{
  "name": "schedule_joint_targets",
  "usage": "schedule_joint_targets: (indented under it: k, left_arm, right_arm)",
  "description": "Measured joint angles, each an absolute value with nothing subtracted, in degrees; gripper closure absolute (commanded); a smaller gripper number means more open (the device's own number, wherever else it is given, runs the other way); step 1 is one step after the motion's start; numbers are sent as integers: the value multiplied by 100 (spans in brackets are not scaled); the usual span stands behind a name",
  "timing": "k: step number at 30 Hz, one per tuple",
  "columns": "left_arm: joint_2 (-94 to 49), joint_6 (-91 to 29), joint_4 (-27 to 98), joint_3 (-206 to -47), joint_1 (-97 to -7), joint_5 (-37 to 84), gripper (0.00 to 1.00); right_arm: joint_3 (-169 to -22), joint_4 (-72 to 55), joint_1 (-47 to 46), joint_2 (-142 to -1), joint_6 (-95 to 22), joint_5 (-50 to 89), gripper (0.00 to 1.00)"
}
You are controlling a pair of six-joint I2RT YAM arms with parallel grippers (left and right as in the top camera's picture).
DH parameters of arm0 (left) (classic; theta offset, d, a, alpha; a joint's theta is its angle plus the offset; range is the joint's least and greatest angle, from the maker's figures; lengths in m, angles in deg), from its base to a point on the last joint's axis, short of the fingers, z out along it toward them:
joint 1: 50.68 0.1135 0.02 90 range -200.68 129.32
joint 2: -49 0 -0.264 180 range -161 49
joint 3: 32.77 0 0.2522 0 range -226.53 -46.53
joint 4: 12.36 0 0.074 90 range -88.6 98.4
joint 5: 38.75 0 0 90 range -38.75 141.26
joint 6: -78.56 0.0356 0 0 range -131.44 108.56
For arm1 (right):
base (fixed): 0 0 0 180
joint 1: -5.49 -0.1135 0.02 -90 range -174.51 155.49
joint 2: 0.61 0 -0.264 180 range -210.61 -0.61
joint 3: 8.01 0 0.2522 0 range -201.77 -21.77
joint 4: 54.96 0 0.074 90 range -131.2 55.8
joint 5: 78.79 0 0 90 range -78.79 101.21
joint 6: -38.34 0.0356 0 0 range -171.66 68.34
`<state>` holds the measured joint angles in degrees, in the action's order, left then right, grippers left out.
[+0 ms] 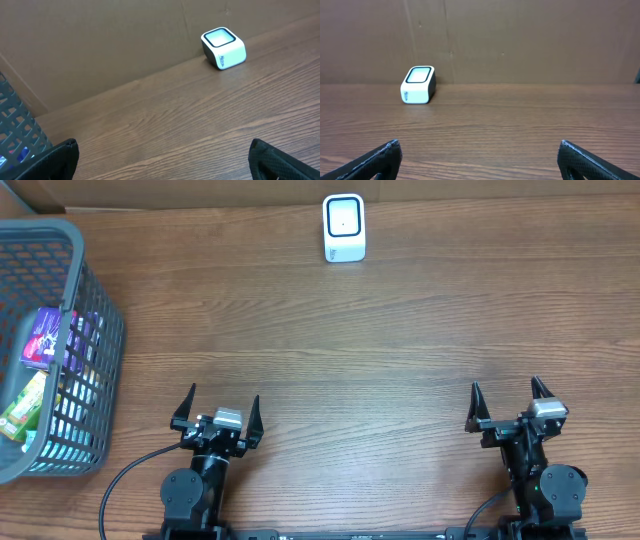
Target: Scan the item barcode
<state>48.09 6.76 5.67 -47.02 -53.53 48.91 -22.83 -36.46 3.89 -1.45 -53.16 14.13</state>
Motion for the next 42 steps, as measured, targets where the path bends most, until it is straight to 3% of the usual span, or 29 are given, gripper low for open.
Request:
schedule_joint_targets:
  k: [11, 21, 32, 36, 42]
  left_arm:
    - [4809, 676, 486, -4702, -5353, 4886, 0]
    - [4809, 674, 475, -4897, -5353, 4327, 0]
    - [4614, 676, 1664, -6847, -5353, 3999, 0]
    - [3871, 676, 2126, -7815, -5353, 3983, 0]
    - [1441, 962, 4125, -10250, -5353, 3487, 0]
  right_arm:
    - [-2283, -3642, 389, -145, -4800, 1361, 0]
    - [-2587, -3292, 389, -165, -4415, 2307, 0]
    - [-5328, -1920, 391, -1568, -4420, 2950, 0]
    - [-6504, -1201, 389, -2453, -4420, 3210, 0]
    - [-8008, 225, 389, -3802, -4420, 3470, 0]
